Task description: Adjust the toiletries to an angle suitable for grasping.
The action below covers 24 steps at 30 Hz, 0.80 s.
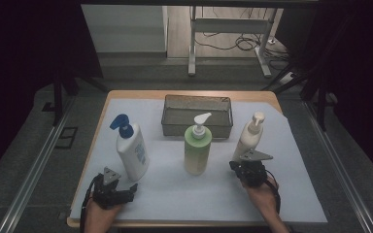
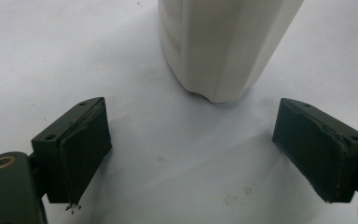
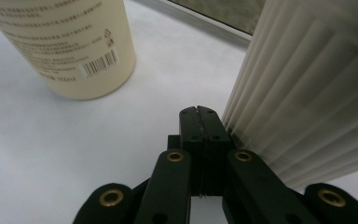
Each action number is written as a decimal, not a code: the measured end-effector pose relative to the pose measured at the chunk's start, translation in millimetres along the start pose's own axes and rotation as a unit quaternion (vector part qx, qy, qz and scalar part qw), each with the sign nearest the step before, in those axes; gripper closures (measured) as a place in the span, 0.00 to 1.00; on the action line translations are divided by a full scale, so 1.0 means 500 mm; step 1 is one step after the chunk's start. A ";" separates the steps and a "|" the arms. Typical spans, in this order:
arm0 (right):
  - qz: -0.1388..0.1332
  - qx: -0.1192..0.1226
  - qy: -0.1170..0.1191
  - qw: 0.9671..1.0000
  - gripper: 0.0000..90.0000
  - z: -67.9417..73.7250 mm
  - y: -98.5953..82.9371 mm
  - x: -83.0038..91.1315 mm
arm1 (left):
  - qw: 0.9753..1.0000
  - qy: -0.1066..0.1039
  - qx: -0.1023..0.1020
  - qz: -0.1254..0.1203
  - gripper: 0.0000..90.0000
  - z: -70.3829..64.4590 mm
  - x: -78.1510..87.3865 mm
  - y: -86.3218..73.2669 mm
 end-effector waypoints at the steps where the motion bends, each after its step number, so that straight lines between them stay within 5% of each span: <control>1: 0.001 0.000 -0.001 1.000 1.00 -0.002 -0.002 0.001 | 1.000 0.000 0.000 0.000 0.12 0.000 0.000 0.000; 24: 0.006 -0.016 -0.020 1.000 1.00 -0.062 -0.034 0.038 | 1.000 0.000 0.000 0.000 0.12 0.000 0.000 0.000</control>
Point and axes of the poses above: each handheld gripper's, and its own axes: x roughly backward along the jaws, y roughly out of its top, z roughly to its left, the point moved 5 cm from there along -x, roughly forward along the jaws, and after that the axes turned 1 degree about -x, right-handed, at the moved point
